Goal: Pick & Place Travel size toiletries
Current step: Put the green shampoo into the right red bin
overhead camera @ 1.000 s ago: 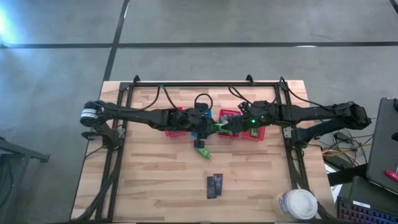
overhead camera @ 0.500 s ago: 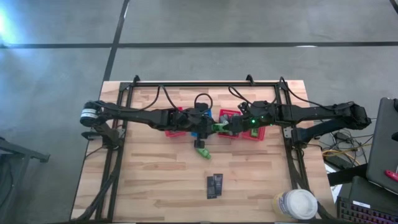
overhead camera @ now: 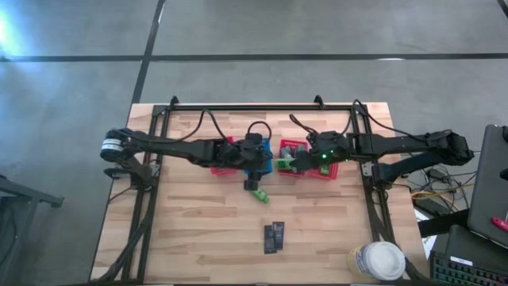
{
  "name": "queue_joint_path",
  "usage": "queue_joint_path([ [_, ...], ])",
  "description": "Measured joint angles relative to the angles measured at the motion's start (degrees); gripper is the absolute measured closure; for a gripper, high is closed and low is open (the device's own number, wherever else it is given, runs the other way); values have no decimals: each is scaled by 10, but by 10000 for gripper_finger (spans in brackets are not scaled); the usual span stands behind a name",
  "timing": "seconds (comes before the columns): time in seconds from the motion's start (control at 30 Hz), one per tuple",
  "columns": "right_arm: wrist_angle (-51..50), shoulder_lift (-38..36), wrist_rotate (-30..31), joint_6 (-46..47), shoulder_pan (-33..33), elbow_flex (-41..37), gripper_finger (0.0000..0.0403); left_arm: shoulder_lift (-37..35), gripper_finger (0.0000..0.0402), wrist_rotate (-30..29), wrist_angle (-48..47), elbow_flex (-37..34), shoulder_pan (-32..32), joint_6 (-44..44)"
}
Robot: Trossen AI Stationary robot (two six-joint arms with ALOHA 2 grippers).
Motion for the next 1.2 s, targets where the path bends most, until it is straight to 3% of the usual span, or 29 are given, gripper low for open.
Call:
queue_joint_path([
  [0.13, -75, -21, 39, 2, 0, 5, 307, -12, 159, -15, -62, -12, 0, -30],
  [0.27, -205, -56, 126, 30, 5, 23, 307, -24, 158, -23, -109, -25, 0, -71],
  [0.4, -406, -63, 219, 105, 36, 56, 307, -32, 158, -35, -131, -38, 0, -99],
  [0.5, -496, -44, 257, 188, 84, 67, 307, -41, 158, -60, -127, -53, 0, -106],
  [0.6, -508, -10, 277, 261, 123, 68, 307, -51, 158, -78, -127, -74, 0, -111],
  [0.77, -507, 58, 304, 325, 129, 59, 307, -69, 158, -68, -128, -110, 4, -123],
  [0.93, -506, 112, 322, 348, 98, 51, 291, -82, 158, -49, -128, -139, 4, -122],
  [1.2, -451, 167, 313, 336, 65, 51, 230, -107, 158, -37, -130, -161, 25, -86],
])
